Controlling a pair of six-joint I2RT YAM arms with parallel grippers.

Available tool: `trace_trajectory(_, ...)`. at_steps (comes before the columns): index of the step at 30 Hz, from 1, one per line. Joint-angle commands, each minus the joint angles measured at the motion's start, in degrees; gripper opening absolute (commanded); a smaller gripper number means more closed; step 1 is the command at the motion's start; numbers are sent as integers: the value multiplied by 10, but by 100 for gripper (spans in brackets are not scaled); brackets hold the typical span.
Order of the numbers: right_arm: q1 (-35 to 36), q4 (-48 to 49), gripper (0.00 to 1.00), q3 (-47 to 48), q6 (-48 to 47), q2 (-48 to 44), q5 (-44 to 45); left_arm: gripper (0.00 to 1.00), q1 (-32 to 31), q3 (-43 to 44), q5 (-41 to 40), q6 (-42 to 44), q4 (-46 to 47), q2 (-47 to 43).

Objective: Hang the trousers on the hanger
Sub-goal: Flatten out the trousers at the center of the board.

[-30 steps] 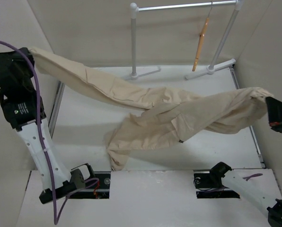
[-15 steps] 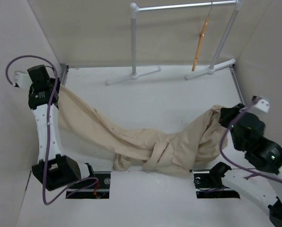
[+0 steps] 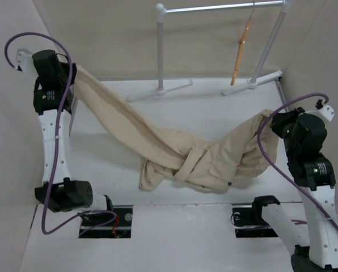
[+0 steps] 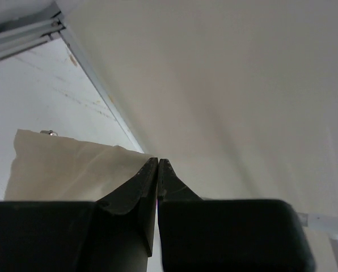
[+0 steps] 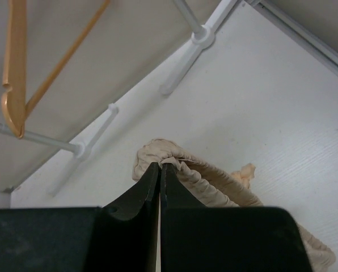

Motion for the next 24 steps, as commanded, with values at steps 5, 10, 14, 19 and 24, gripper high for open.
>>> trace_trajectory(5, -21, 42, 1, 6, 16, -68, -26, 1, 111, -84, 6, -6, -9, -94)
trace_trajectory(10, -14, 54, 3, 35, 11, -63, -36, 2, 115, -92, 6, 0, -9, -104)
trace_trajectory(14, -25, 84, 2, 6, 17, -5, -36, 2, 70, -65, 1, 2, 14, -30)
trace_trajectory(19, -67, 185, 2, 22, 15, 107, -55, 2, 8, 54, -8, 18, 58, 122)
trace_trajectory(24, -133, 205, 1, 100, 23, 238, -86, 14, -36, 218, 7, 80, 27, 267)
